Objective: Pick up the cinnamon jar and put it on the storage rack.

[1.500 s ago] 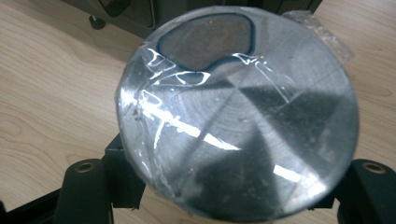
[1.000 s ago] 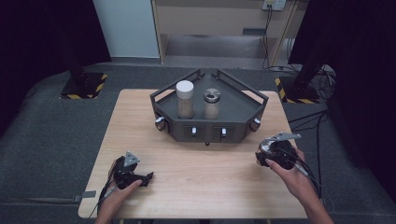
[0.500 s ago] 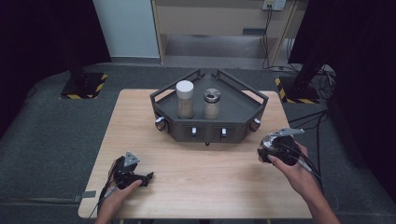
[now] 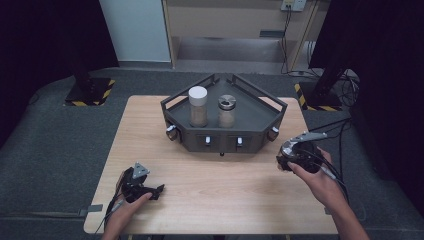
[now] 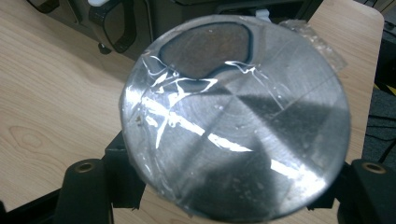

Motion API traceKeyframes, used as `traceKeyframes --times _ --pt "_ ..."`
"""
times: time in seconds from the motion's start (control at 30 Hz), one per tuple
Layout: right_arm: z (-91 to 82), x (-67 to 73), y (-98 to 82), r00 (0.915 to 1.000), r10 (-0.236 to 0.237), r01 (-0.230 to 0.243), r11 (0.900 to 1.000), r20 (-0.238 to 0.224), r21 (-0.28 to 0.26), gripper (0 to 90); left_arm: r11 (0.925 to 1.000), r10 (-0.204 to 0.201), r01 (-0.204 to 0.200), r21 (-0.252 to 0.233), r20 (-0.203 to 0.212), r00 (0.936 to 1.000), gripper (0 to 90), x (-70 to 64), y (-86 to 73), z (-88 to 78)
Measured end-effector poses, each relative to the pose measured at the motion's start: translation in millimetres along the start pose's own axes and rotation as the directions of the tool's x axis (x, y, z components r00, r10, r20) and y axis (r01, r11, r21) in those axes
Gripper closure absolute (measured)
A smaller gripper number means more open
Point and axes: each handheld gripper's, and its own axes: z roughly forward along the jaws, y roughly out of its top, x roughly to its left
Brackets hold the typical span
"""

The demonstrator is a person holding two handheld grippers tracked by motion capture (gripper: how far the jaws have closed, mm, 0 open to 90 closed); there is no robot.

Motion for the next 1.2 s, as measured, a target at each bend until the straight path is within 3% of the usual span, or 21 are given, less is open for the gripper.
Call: traceKeyframes --times 1.2 --pt "-15.2 3.5 38.5 0.9992 -0.039 0.039 0.999 -0.006 -0.002 31.5 1.0000 -0.001 0.001 0.002 0.001 1.0000 0.0 0.1 0.4 -0.1"
